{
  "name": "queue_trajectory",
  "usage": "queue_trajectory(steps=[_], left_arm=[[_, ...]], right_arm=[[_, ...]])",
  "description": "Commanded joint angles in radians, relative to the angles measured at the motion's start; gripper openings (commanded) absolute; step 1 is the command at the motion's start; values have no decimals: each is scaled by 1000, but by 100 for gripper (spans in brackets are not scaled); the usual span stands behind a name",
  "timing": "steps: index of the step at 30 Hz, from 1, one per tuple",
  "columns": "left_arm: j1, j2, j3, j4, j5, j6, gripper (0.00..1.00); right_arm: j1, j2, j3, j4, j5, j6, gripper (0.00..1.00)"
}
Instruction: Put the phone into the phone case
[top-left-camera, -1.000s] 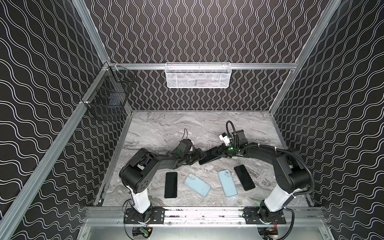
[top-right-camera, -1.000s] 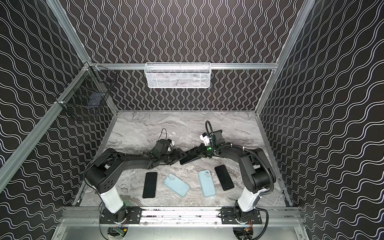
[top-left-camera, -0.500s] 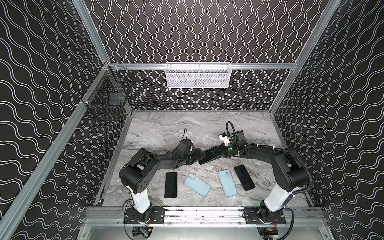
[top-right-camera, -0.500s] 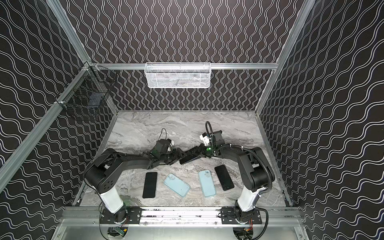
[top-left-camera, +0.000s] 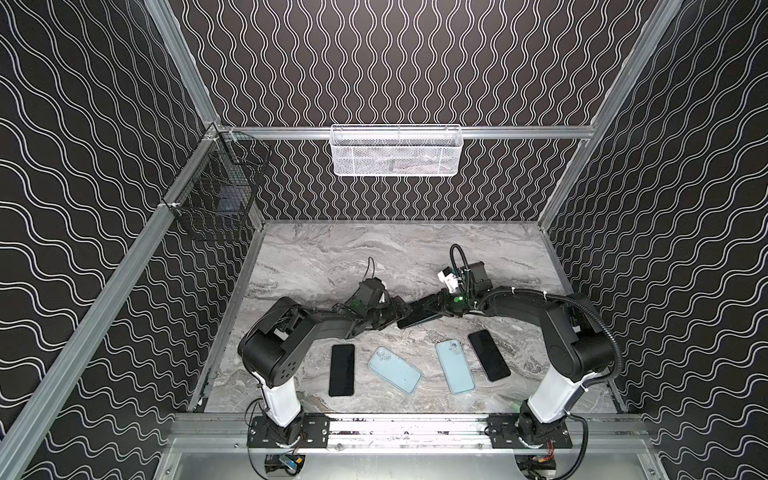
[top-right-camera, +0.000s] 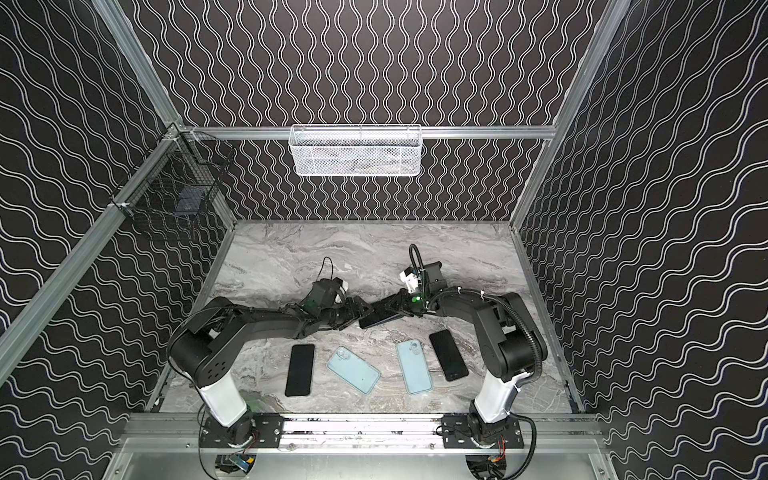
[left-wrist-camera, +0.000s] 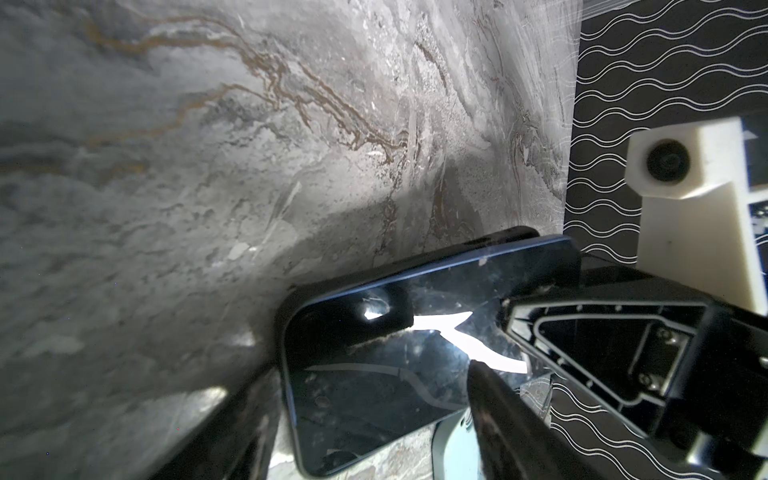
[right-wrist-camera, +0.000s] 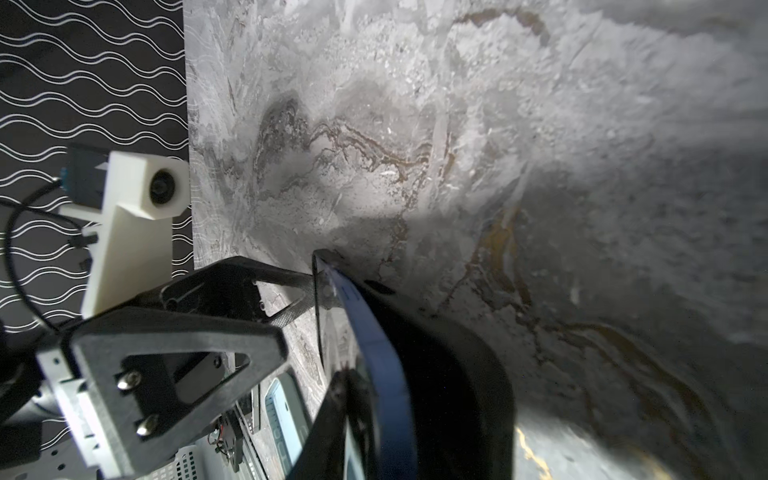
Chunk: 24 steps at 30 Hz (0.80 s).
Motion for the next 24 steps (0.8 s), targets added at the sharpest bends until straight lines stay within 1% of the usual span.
queue_trajectory(steps=[1,5,9,14,18,24], left_arm=[[-9,6,-2,66,101,-4,74],[-9,8,-1,69,101,-6,74],[-9,8,-1,69,103,-6,74],[-9,2,-2,62,98,-3,74],[-9,3,0,63,98,-4,74],[-9,0,1,57,97,-4,74]], right_arm=[[21,19,-7,-216,140,-48,23],[21,12,0,-224,169,-58,27],[21,15,14,-227,164,-64,32],[21,7,26,-233,183,-74,43],[21,-1,34,-247,204,-85,49],[21,-23,46,-265,229,-94,60]])
